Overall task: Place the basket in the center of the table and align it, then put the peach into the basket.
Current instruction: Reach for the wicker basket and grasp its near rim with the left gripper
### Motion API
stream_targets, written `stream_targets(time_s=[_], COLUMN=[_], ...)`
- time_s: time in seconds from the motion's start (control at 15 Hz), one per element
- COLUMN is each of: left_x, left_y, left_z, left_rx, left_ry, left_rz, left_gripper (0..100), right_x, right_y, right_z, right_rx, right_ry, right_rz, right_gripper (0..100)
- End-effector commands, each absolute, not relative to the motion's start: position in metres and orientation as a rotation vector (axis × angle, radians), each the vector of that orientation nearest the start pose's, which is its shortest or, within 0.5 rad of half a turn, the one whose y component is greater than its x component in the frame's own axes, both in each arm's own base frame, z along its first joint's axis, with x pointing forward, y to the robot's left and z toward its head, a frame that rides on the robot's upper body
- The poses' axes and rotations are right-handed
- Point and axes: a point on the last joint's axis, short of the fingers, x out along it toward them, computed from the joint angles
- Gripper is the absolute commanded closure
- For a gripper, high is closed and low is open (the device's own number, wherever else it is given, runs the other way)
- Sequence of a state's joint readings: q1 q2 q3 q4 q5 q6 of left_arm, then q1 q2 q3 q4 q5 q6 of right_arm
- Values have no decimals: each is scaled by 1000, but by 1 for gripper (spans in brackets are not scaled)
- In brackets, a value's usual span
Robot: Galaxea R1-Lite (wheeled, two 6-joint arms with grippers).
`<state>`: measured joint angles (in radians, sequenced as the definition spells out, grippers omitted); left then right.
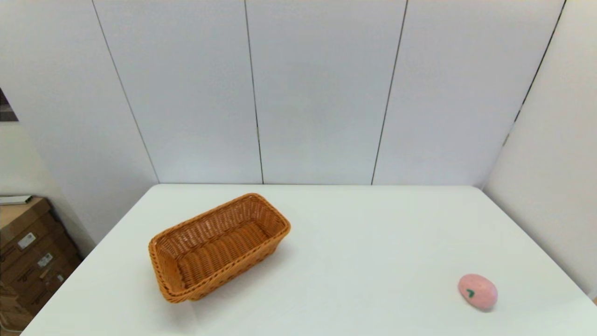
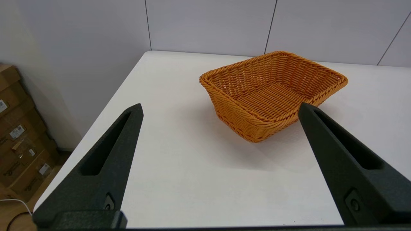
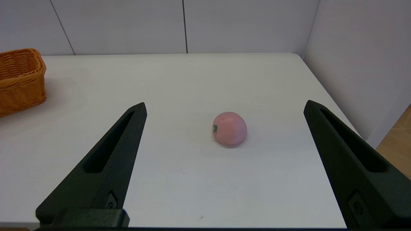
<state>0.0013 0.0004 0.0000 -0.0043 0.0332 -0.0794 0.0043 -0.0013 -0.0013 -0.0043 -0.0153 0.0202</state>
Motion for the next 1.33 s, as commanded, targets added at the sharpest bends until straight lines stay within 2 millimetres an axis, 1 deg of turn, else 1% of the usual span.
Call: stream_targets(time_s=[0.07, 0.33, 0.47, 0.53, 0.6, 0.67, 0.73, 0.8, 0.87, 0.93, 1.0, 1.07, 1.13, 1.33], left_x=[-23, -23, -31, -29, -15, 9, 37, 64, 101, 130, 158, 177, 185, 196], left_y=[1, 1, 1, 1, 1, 1, 1, 0, 0, -1, -1, -3, -9, -38], left_z=[76, 76, 101, 141, 169, 186, 193, 192, 187, 177, 163, 148, 139, 120], left_rx=[-81, -81, -97, -234, -349, -430, -439, -446, -503, -558, -588, -599, -615, -625], left_ry=[-9, -9, -87, -29, 29, 131, 263, 400, 556, 680, 797, 889, 945, 1074], left_rz=[35, 38, 50, 46, 38, 57, 86, 108, 123, 144, 184, 216, 219, 186], left_gripper=[0, 0, 0, 0, 0, 0, 0, 0, 0, 0, 0, 0, 0, 0], right_x=[-23, -23, -23, -23, -23, -23, -23, -23, -23, -23, -23, -23, -23, -23], right_y=[0, 0, 0, 0, 0, 0, 0, 0, 0, 0, 0, 0, 0, 0], right_z=[76, 76, 76, 76, 76, 76, 76, 76, 76, 76, 76, 76, 76, 76], right_rx=[20, 20, 20, 20, 20, 20, 20, 20, 20, 20, 20, 20, 20, 20], right_ry=[-6, -6, -5, -5, -6, -5, -5, -6, -6, -5, -5, -5, -6, -5], right_rz=[-11, -11, -11, -11, -11, -11, -11, -11, -11, -11, -11, -11, -11, -11], right_gripper=[0, 0, 0, 0, 0, 0, 0, 0, 0, 0, 0, 0, 0, 0])
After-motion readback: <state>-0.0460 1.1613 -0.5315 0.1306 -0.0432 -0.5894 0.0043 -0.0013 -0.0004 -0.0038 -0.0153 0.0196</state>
